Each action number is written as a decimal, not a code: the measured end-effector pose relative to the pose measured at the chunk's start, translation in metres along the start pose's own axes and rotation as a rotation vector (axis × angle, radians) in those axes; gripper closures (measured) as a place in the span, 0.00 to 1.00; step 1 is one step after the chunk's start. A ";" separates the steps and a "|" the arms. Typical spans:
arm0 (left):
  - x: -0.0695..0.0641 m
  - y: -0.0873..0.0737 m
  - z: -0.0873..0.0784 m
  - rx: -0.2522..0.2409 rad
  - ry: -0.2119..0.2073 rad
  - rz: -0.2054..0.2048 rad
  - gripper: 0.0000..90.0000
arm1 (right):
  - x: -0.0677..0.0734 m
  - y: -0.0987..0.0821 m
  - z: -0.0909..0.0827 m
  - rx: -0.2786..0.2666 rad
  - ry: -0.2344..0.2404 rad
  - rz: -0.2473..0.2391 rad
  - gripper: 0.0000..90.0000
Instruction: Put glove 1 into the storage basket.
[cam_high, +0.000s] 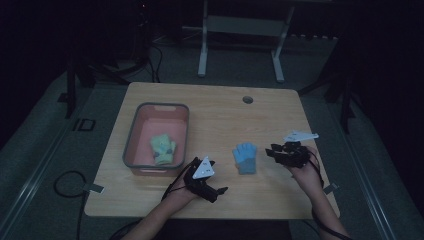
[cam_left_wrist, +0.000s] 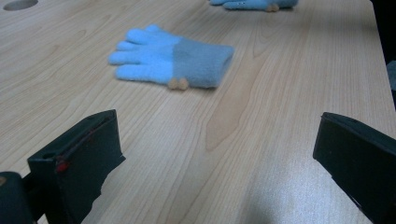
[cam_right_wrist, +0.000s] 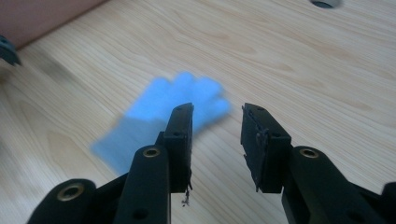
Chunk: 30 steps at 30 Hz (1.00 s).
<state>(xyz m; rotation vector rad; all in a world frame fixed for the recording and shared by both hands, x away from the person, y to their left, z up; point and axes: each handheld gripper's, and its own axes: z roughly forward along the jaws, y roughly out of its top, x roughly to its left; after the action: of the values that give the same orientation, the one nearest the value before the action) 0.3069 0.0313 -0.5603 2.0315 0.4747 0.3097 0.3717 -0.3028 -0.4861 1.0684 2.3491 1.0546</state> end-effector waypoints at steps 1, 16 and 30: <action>0.000 0.000 0.000 0.001 0.000 0.000 0.01 | -0.005 -0.003 -0.004 -0.004 -0.002 0.008 0.72; 0.001 0.000 -0.002 -0.010 0.012 -0.011 0.01 | -0.058 -0.050 -0.040 0.050 -0.037 0.053 0.72; 0.001 0.000 -0.002 -0.009 0.007 -0.014 0.01 | -0.080 -0.094 -0.021 0.134 -0.083 0.095 0.76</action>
<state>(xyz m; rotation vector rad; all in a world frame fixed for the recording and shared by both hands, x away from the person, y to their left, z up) 0.3066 0.0335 -0.5597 2.0179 0.4903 0.3098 0.3652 -0.4150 -0.5420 1.2593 2.3501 0.8763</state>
